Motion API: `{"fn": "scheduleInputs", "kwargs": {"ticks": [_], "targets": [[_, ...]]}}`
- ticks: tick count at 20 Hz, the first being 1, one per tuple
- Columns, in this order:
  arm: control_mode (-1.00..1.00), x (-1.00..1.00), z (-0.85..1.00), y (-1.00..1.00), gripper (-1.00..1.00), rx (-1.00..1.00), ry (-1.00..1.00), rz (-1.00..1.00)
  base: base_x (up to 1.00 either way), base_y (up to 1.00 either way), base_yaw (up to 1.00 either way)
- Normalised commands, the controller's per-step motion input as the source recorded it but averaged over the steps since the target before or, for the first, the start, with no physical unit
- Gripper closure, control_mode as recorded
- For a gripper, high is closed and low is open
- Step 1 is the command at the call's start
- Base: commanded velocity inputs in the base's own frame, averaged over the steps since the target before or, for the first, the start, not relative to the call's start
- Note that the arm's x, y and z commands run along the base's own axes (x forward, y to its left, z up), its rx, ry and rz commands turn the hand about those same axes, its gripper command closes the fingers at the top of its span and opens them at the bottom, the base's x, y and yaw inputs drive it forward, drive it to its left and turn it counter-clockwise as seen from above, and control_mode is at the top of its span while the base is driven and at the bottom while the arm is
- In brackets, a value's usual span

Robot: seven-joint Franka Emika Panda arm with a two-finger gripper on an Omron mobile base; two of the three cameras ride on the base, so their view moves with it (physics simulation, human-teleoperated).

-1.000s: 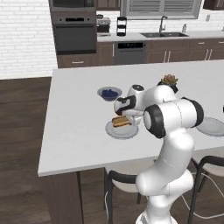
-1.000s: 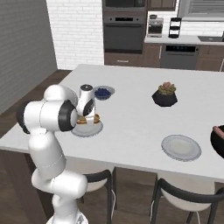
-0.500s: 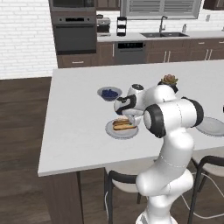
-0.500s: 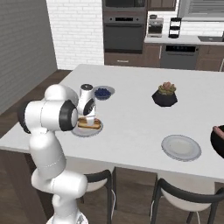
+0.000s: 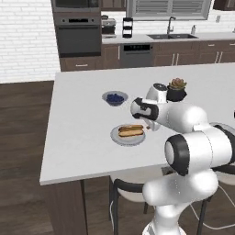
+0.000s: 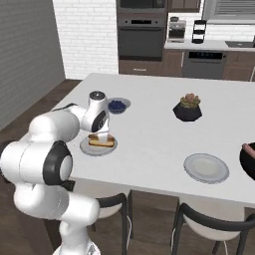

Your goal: Place one bun and one sausage from the bowl on each plate.

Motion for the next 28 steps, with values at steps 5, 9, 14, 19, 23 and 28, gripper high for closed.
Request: {"fn": "scheduleInputs", "kwargs": {"ticks": [5,9,14,19,23,28], "targets": [[1.0,-0.4,0.23,-0.32,-1.0,0.0,-0.02,0.0,-0.6,-0.52,0.01],[1.0,0.0,0.0,0.0,-1.0,0.0,0.0,0.0,-1.0,-1.0,0.0],[1.0,0.0,0.0,0.0,-1.0,0.0,0.0,0.0,-0.81,-1.0,-0.02],[1.0,0.0,0.0,0.0,-1.0,0.0,0.0,0.0,0.21,-1.0,-0.23],[1.0,0.0,0.0,0.0,-1.0,0.0,0.0,0.0,0.94,-1.0,-0.3],[1.0,0.0,0.0,0.0,-1.0,0.0,0.0,0.0,1.0,-0.59,-0.1]]}}
